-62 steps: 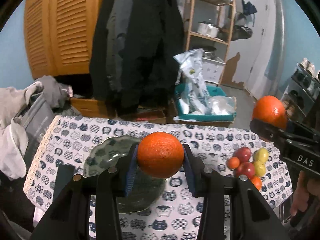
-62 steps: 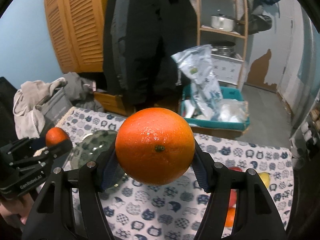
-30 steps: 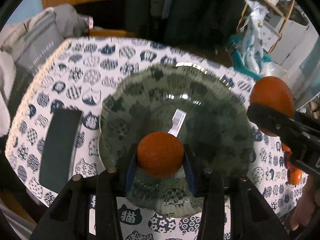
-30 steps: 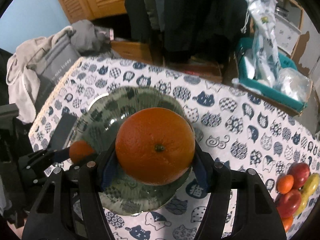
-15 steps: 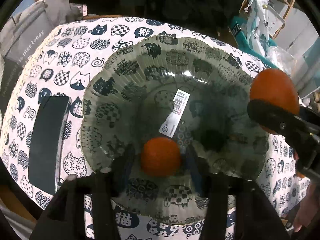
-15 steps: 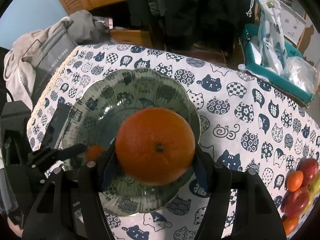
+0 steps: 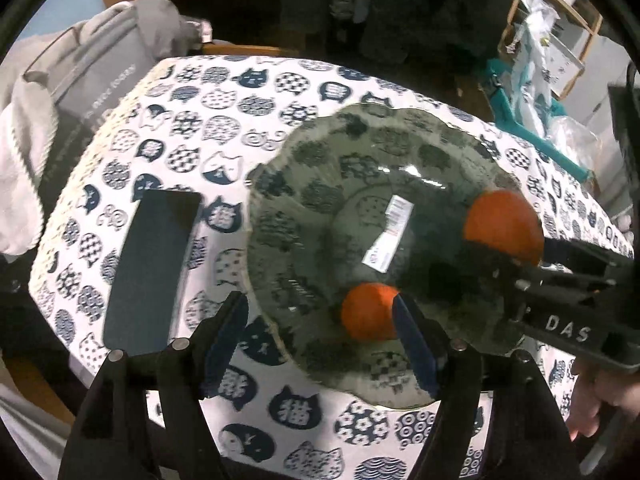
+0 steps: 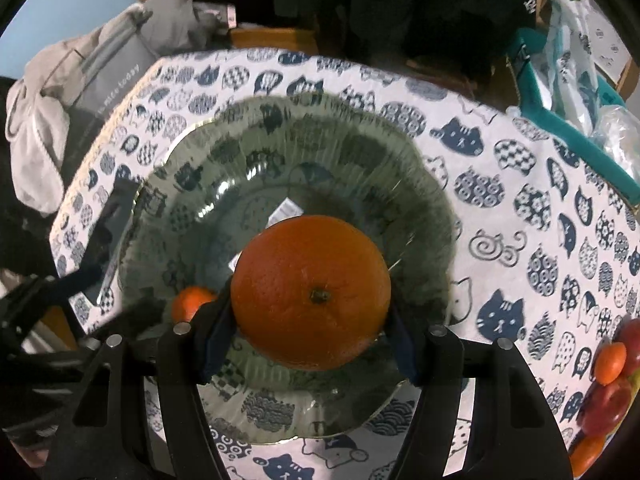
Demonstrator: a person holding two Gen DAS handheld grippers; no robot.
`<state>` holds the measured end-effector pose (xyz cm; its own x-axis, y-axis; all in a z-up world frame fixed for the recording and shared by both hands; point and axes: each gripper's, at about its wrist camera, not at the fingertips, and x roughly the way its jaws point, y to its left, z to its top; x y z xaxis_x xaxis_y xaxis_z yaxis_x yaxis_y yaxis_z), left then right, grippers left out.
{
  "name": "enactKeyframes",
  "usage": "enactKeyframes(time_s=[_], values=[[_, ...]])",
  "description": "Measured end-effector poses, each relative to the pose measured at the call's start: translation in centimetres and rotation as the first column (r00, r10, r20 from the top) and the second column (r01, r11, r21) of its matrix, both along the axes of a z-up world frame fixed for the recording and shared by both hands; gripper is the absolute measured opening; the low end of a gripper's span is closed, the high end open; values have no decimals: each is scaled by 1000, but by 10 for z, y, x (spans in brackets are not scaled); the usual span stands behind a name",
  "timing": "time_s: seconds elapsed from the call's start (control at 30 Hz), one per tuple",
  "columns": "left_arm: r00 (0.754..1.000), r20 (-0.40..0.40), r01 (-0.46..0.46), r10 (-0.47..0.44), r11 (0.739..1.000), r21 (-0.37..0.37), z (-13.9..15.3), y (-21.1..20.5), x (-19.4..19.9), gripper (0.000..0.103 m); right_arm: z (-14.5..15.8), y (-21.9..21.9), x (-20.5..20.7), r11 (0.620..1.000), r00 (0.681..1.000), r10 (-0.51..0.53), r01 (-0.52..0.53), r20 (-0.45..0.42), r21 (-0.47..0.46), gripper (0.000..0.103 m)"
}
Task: Organize fruits
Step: 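Carry both fruits to the glass bowl and lower them inside, then open both tools to release the fruits into the bowl and lift away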
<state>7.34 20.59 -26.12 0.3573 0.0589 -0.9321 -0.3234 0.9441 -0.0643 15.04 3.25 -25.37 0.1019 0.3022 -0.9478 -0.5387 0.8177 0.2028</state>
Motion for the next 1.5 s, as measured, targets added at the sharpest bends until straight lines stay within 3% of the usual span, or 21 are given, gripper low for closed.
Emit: enactKeyframes(time_s=[0.2, 0.27, 0.33, 0.7, 1.03, 1.5], values=[[1000, 3, -28, 28, 1000, 5, 4, 9, -5, 76, -7, 7, -7, 999, 999, 37, -38, -26, -35, 69], [999, 9, -32, 31, 999, 6, 6, 10, -6, 76, -6, 5, -9, 999, 999, 34, -34, -20, -28, 76], [999, 15, -31, 31, 999, 12, 9, 11, -7, 76, 1, 1, -8, 1000, 1000, 24, -24, -2, 0, 83], [996, 90, -17, 17, 1000, 7, 41, -1, -11, 76, 54, -29, 0, 996, 991, -74, 67, 109, 61, 84], [983, 184, 6, -4, 1000, -12, 81, -20, -13, 78, 121, -70, -11, 990, 942, -133, 112, 309, 83, 84], [941, 327, 90, -91, 996, 20, 140, -67, -28, 87, 194, -137, -38, 975, 876, -217, 170, 430, 145, 84]])
